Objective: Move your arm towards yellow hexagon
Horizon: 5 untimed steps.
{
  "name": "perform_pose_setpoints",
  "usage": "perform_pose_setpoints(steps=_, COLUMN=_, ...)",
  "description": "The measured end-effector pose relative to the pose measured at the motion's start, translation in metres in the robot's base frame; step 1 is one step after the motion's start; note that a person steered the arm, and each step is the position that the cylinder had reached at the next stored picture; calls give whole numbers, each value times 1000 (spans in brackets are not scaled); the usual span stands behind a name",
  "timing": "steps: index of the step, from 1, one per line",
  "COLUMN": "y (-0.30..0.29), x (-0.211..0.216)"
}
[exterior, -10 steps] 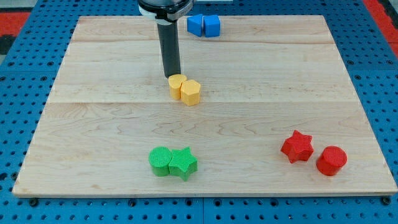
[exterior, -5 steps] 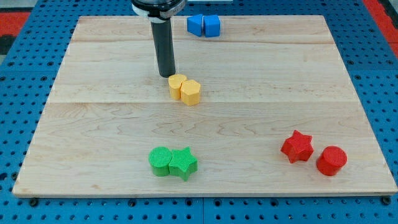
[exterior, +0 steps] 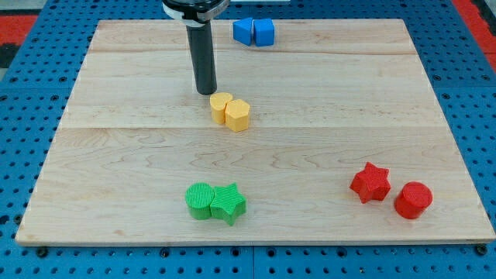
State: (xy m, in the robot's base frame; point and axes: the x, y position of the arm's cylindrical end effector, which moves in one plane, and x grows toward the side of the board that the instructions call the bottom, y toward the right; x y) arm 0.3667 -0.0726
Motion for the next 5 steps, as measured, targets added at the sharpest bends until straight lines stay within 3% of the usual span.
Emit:
perform_pose_setpoints(steps=1, y=33, x=1)
perform_pose_setpoints(steps=2, y=114, x=3)
perform_pose_setpoints(steps=3, y=168, x=88)
perform_pose_setpoints(steps=4, y=124, x=88)
perform_pose_setpoints(steps=5, y=83, x=50)
